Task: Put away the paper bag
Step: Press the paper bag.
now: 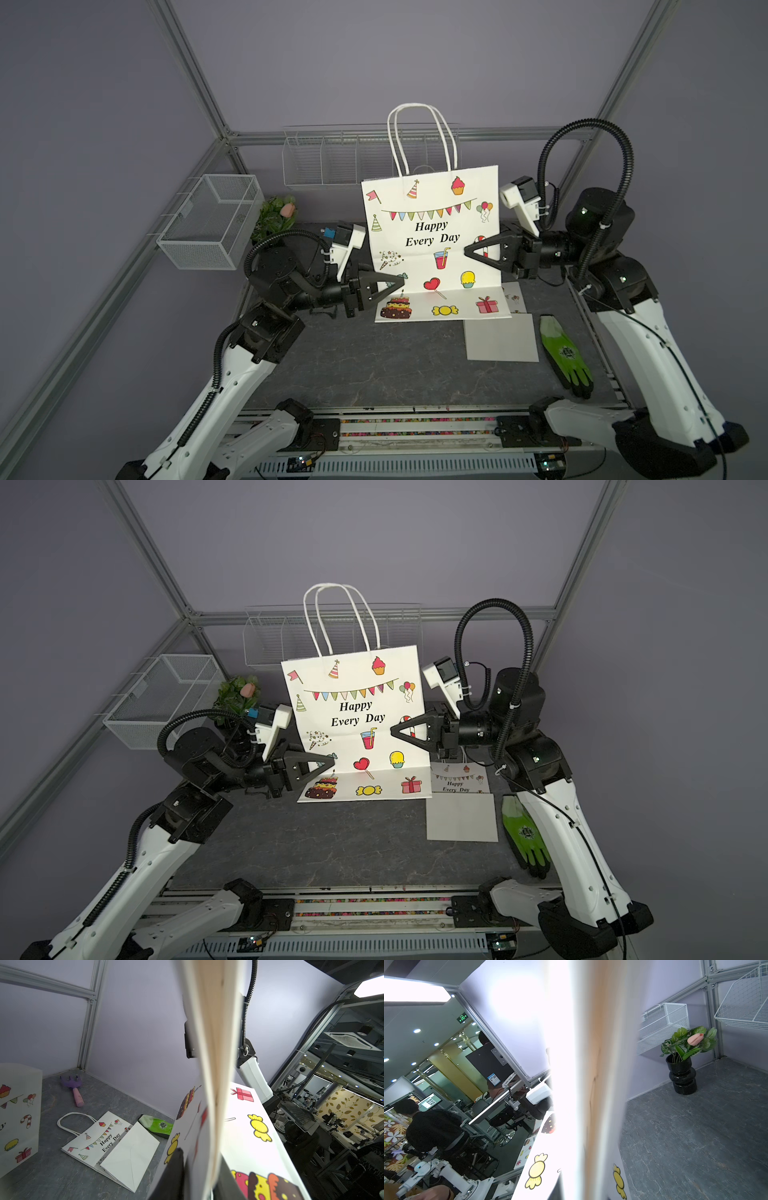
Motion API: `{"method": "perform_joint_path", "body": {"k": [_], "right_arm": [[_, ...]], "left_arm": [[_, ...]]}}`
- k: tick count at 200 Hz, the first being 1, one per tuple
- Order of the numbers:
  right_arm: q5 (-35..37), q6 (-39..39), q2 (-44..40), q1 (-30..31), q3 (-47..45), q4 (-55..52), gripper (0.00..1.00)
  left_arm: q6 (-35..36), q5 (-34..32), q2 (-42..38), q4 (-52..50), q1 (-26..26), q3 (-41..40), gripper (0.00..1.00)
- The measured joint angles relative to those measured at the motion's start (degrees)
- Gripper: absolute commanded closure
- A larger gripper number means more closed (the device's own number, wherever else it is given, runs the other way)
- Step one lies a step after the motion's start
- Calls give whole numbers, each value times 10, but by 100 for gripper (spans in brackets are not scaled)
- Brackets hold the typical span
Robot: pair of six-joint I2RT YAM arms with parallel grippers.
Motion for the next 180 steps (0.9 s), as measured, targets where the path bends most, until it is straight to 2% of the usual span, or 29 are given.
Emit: {"method": "perform_joint_path", "body": {"k": [17, 32, 41, 52, 65, 81, 99, 105, 146, 156, 180], "right_arm": [[-1, -3, -1, 0, 0, -1, 82], [-4, -4, -3, 0, -3, -2, 74], [-7, -10, -5, 0, -7, -3, 63], [-10, -12, -8, 0, -12, -6, 44], [-11, -25, -12, 0, -17, -18, 26], [-9, -50, -18, 0, -21, -43, 11], [-4, -72, -30, 0, -33, -68, 2], [-2, -81, -34, 0, -38, -75, 0], [6, -108, -52, -2, -76, -96, 6], [6, -110, -52, -3, -85, -96, 0], [0, -105, -52, -2, -112, -81, 17]], "left_arm": [[3, 2, -1, -5, -1, 0, 94], [3, 4, -3, -9, -2, 0, 100], [5, 5, -5, -9, -2, 0, 100], [5, 6, -7, -10, -2, 0, 100], [5, 6, -9, -11, -2, 0, 100], [7, 7, -11, -19, -2, 0, 100], [9, 14, -12, -29, -2, 2, 100], [10, 17, -13, -32, -2, 3, 100], [25, 50, -23, -67, -2, 16, 100], [29, 54, -27, -75, -2, 21, 100], [37, 61, -31, -88, -2, 33, 100]]}}
